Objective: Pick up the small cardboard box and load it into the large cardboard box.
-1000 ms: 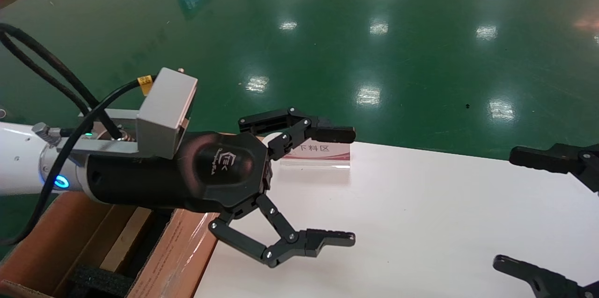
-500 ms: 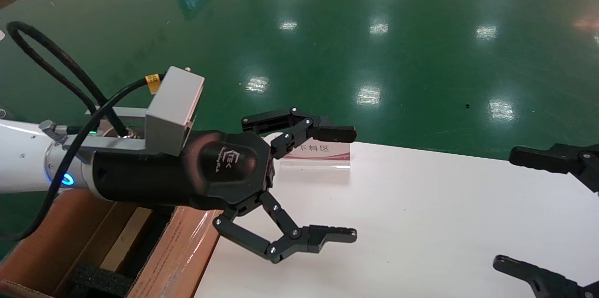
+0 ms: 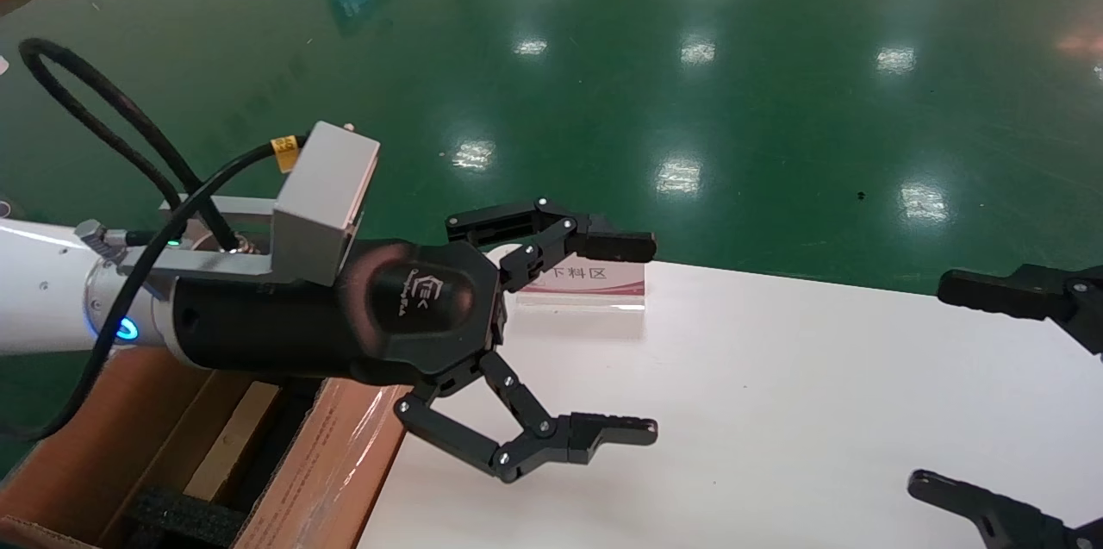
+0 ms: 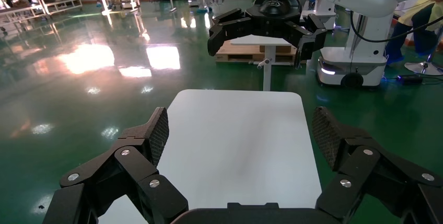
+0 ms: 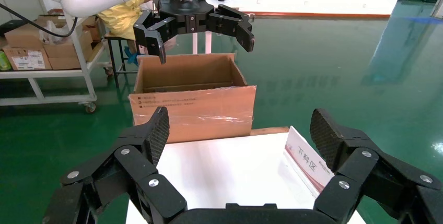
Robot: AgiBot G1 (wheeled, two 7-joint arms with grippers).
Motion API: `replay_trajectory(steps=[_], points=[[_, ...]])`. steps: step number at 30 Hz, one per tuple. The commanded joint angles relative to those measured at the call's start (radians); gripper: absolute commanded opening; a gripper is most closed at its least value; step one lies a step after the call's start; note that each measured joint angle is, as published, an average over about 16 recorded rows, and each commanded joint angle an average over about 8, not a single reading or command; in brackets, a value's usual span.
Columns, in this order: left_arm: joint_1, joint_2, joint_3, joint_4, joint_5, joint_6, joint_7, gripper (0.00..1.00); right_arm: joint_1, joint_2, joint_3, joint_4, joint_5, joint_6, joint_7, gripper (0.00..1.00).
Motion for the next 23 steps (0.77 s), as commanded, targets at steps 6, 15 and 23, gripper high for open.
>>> replay_trajectory(steps=[6,15,23], points=[[-0.001,0.0,0.002,0.001,0.0,-0.001,0.0,1.0,0.0,0.0,0.0,0.0,0.0,0.0,0.0,1.0],[-0.002,0.0,0.003,0.001,0.001,-0.001,-0.001,1.0,0.0,0.0,0.0,0.0,0.0,0.0,0.0,1.0],[-0.002,0.0,0.003,0.001,0.001,-0.001,-0.001,1.0,0.0,0.0,0.0,0.0,0.0,0.0,0.0,1.0]])
